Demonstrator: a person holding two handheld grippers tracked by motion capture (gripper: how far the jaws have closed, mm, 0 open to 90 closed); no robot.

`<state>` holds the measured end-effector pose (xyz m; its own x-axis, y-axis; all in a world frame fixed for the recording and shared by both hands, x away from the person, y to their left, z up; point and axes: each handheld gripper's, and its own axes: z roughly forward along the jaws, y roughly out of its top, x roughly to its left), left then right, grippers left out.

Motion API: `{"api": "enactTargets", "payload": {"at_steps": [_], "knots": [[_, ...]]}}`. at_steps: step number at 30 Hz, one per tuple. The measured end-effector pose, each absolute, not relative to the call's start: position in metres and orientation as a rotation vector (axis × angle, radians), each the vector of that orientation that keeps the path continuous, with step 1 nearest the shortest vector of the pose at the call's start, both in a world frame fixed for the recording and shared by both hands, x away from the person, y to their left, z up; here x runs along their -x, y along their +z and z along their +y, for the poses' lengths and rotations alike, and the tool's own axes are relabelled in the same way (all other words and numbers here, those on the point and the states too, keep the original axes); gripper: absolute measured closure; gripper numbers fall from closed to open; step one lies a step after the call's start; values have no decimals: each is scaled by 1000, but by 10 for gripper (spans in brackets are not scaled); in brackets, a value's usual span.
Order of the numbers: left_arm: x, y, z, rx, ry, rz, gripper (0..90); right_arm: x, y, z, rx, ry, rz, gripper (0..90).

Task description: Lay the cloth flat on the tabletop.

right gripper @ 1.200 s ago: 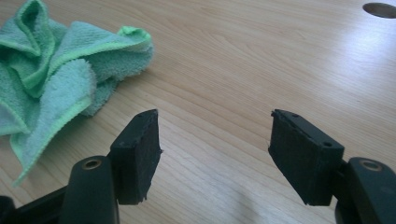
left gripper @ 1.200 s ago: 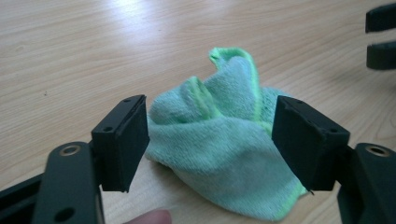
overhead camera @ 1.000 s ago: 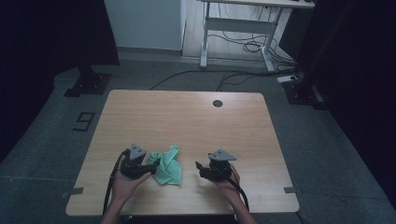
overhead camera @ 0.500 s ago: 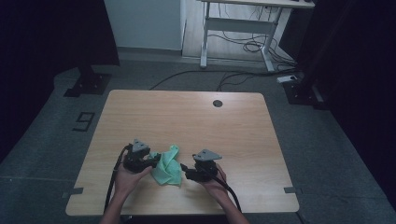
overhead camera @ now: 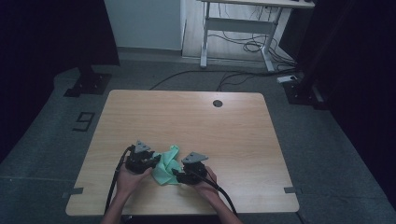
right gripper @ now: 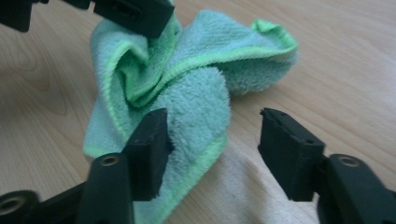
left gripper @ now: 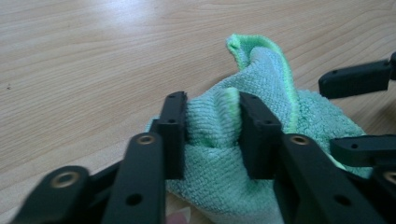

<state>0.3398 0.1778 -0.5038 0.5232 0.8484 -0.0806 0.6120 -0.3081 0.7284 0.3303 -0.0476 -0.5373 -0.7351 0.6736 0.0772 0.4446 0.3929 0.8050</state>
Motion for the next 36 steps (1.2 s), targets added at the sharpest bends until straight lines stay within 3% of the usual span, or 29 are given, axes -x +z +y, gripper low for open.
{"api": "enactTargets", "payload": {"at_steps": [7,9,25,36], "knots": [[-336,-502,177,-2040,447,1144,788,-331,-542,-46,-962,1233,2440,796],[-335,-500,178,-2026,452,1131,800,-331,-542,-47,-957,1234,2443,841],[-324,-461,167,-1848,488,994,817,-326,-511,-94,-956,1284,2262,862],[-330,-478,161,-1822,373,991,816,-315,-515,-141,-1027,1209,2197,861]]}}
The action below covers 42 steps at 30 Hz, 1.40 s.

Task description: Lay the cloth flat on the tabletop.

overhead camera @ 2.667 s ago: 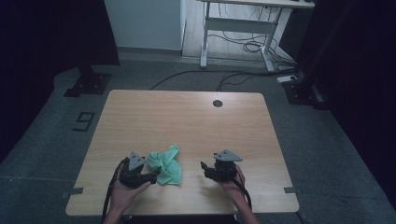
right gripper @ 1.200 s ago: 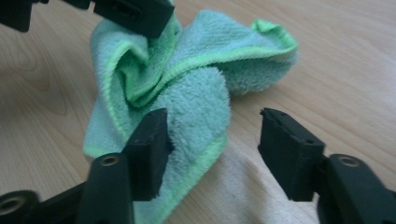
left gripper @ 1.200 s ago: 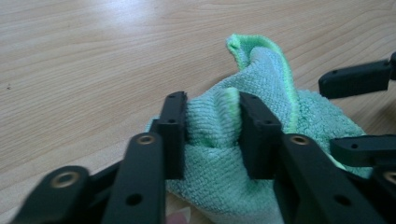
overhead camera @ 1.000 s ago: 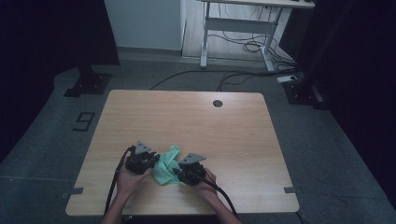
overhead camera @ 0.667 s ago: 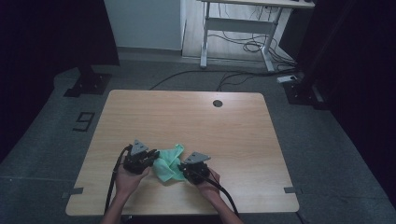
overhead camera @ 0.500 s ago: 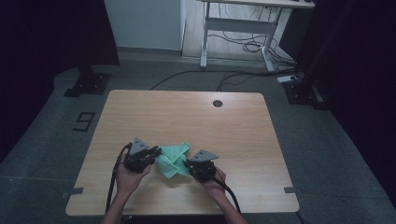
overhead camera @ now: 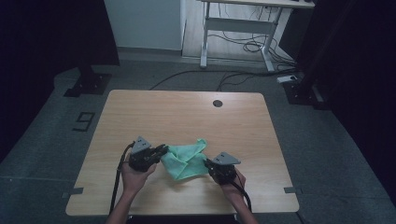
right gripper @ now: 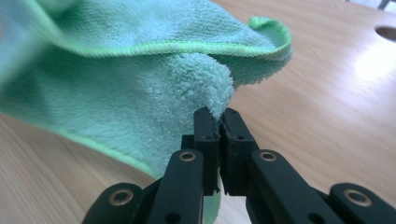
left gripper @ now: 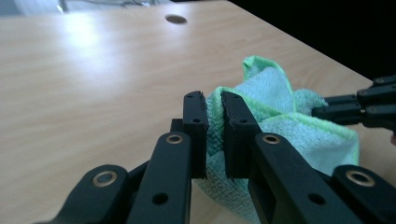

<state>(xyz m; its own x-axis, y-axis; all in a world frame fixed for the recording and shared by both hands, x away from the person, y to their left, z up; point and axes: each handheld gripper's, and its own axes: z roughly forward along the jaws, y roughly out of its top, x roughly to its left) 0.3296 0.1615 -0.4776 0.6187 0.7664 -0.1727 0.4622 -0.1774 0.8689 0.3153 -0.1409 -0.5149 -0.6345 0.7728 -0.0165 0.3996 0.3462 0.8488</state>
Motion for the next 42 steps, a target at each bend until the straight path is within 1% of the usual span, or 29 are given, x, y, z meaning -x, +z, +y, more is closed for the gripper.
{"api": "enactTargets", "payload": {"at_steps": [8,12,21,32,34,37,42], "knots": [[-333,-503,154,-1865,287,1019,813,-304,-528,-159,-1070,1152,2237,856],[-334,-512,149,-1894,274,1026,809,-299,-535,-163,-1074,1124,2255,853],[-336,-520,143,-1953,295,1033,793,-297,-540,-167,-1087,1120,2266,848],[-338,-528,150,-1941,291,1064,786,-295,-540,-168,-1086,1125,2260,849],[-338,-527,151,-1943,295,1066,759,-294,-540,-168,-1083,1123,2261,848],[-336,-520,154,-1913,324,1068,654,-293,-540,-169,-1085,1125,2255,849],[-331,-502,157,-1872,365,1045,570,-293,-539,-171,-1093,1138,2246,849]]}}
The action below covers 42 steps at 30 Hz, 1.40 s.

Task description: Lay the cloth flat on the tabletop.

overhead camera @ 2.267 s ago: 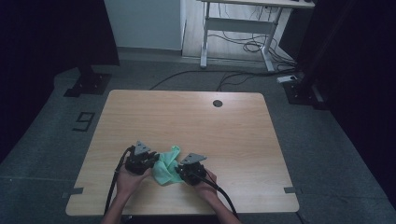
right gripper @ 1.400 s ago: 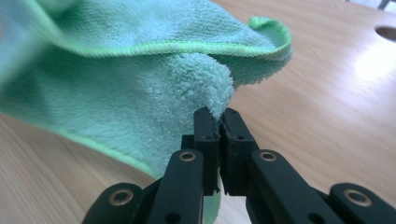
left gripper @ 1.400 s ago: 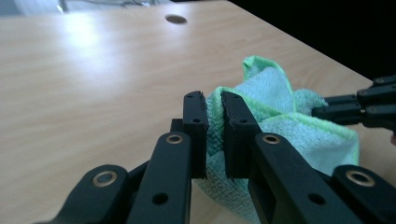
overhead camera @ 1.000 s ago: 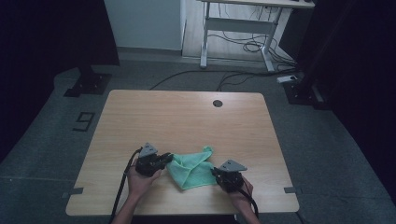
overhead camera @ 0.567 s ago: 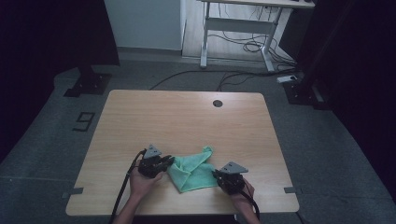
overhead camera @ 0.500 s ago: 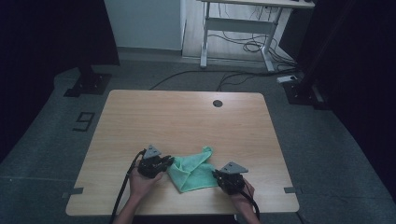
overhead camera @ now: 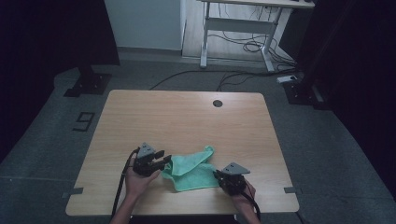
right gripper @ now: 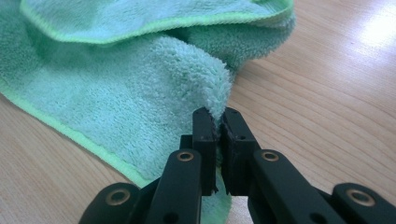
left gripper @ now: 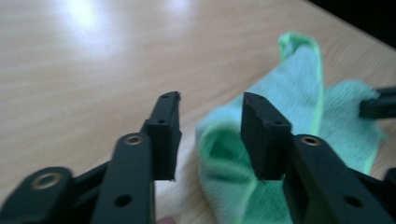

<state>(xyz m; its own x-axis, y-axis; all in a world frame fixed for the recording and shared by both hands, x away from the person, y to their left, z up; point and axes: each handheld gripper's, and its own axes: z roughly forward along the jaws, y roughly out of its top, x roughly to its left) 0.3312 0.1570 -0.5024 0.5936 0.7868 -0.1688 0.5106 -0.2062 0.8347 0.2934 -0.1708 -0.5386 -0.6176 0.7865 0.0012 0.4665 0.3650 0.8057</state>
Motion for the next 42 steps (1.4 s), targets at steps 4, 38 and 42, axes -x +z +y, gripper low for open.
{"api": "enactTargets", "payload": {"at_steps": [4,38,42], "knots": [[-330,-491,149,-1884,381,1016,530,-293,-539,-170,-1090,1135,2245,848],[-333,-532,71,-2147,391,980,384,-295,-541,-169,-1095,1140,2259,849],[-332,-532,73,-2129,437,989,581,-296,-541,-170,-1095,1140,2259,849]]}}
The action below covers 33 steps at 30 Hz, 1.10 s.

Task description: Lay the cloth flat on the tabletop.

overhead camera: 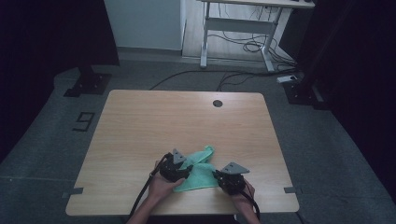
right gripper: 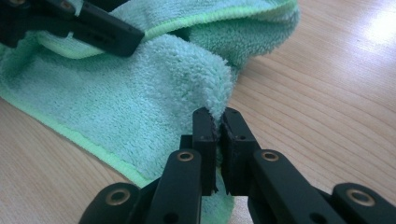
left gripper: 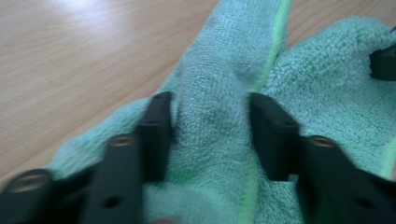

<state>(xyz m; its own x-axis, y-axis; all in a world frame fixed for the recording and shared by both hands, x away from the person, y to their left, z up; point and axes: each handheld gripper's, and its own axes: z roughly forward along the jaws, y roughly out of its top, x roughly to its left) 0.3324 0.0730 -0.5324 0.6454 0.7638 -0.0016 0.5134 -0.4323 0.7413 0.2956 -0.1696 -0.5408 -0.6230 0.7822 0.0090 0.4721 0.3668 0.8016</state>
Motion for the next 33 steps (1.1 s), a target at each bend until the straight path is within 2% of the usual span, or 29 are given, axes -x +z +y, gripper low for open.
{"api": "enactTargets", "payload": {"at_steps": [4,8,22,33], "knots": [[-332,-529,80,-2088,432,990,743,-295,-540,-170,-1095,1141,2256,849],[-331,-523,86,-2050,431,973,817,-295,-540,-171,-1097,1140,2254,849],[-339,-477,106,-1881,414,930,841,-293,-530,-187,-1133,1167,2176,851],[-344,-462,111,-1816,412,898,841,-277,-508,-214,-1171,1203,2048,851]]}}
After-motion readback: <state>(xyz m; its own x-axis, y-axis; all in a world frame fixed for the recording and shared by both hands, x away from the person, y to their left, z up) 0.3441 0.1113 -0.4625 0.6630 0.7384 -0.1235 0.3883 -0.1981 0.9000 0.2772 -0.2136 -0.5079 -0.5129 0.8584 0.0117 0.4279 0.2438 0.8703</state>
